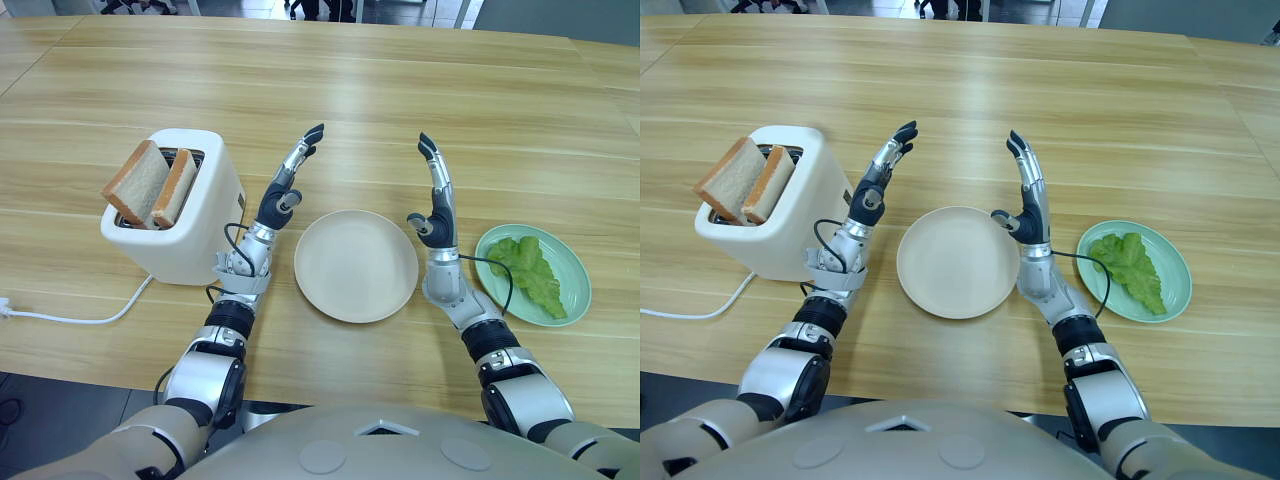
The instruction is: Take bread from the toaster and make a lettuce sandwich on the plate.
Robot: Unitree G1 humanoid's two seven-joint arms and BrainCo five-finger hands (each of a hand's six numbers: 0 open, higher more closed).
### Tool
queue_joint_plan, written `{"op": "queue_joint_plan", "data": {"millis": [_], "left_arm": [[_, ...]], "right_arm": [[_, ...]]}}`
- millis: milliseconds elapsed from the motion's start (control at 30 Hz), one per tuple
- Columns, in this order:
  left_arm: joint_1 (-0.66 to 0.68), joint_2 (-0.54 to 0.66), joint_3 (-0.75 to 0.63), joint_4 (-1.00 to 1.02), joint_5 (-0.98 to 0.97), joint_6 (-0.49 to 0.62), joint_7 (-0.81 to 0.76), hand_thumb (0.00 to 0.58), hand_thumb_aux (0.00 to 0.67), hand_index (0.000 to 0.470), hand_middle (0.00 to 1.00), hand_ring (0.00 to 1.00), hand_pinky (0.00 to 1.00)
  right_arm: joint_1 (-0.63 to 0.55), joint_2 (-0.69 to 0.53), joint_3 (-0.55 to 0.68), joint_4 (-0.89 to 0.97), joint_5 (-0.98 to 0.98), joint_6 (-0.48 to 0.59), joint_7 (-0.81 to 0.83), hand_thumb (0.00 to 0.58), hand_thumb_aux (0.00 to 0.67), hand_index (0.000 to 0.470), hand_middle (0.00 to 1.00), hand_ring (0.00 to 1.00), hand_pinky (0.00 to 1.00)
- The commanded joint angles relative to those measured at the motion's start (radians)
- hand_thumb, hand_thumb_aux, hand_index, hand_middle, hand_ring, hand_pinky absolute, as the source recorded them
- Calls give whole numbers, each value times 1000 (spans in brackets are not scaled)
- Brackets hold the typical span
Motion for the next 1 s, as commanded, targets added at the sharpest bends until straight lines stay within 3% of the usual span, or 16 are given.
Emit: {"op": "queue_joint_plan", "data": {"millis": [33, 533, 600, 733, 900, 1000], "left_arm": [[16, 2, -7, -34, 0, 14, -7, 0, 0, 0, 0, 0, 0], [56, 0, -25, -127, -11, 23, -23, 0, 0, 0, 0, 0, 0], [108, -1, -63, -284, -154, 90, -96, 0, 0, 0, 0, 0, 0], [216, 93, -77, -775, -593, 381, -216, 0, 0, 0, 0, 0, 0], [257, 227, 54, -1072, -835, 536, -250, 0, 0, 0, 0, 0, 0], [261, 302, 236, -1173, -1186, 677, -289, 0, 0, 0, 0, 0, 0]], "right_arm": [[10, 0, -6, -11, 4, 8, 4, 0, 0, 0, 0, 0, 0], [15, 5, -3, -13, 0, 10, 5, 0, 0, 0, 0, 0, 0], [17, 6, -3, -16, 0, 10, 6, 0, 0, 0, 0, 0, 0], [19, 10, -1, -12, -4, 13, 3, 0, 0, 0, 0, 0, 0], [26, 13, 0, -15, -7, 17, 0, 0, 0, 0, 0, 0, 0], [32, 15, -2, -21, -8, 21, -1, 0, 0, 0, 0, 0, 0]]}}
